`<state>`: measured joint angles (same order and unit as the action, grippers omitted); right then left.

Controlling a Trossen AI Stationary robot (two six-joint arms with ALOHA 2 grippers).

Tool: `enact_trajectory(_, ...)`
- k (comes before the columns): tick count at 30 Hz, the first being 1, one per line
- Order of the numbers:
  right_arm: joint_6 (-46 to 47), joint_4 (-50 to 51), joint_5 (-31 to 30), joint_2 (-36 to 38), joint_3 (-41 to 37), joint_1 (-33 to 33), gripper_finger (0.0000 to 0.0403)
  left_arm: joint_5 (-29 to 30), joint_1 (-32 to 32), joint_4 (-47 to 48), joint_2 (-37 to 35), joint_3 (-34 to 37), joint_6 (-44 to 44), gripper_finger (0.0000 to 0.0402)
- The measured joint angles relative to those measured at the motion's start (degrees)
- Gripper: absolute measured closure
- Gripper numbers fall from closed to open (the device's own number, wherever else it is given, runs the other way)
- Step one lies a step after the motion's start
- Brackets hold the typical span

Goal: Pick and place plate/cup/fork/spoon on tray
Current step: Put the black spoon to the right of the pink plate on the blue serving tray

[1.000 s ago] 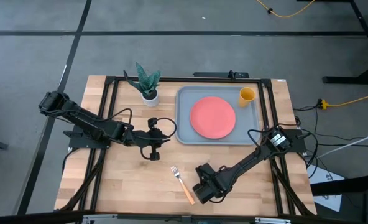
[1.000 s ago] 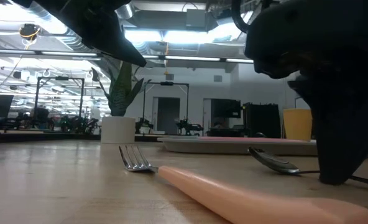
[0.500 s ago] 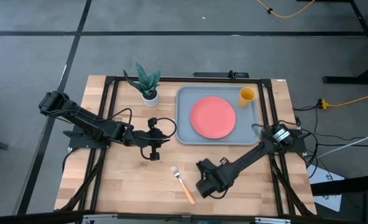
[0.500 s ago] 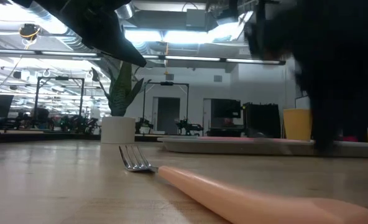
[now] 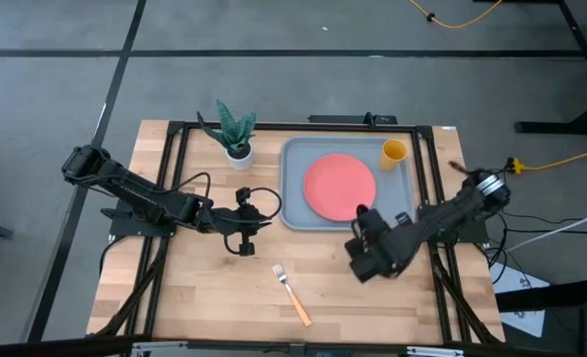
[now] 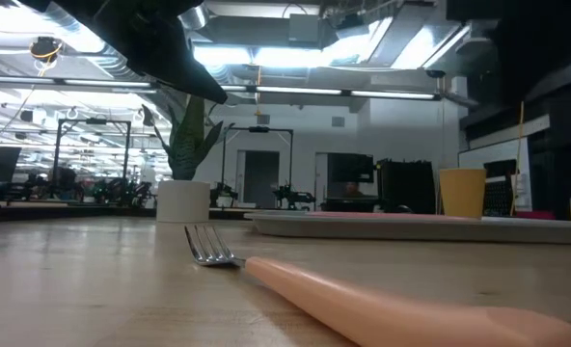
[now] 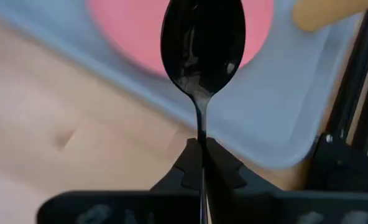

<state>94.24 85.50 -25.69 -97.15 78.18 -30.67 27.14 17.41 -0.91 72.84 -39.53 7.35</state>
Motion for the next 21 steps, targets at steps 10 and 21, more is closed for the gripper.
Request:
enact_trajectory(10,-0.07,-15.47,2.19,21.15,-28.55,15.81,0.0401,0.0,0.0,0.0,0.0,0.0,0.02,0.0363)
enact_trajectory(21,-13.64,-29.95,2.74,27.28,-40.09,32.77,0.0401,0.02,0.0,-0.08,0.0,0.0,0.04,0.0363)
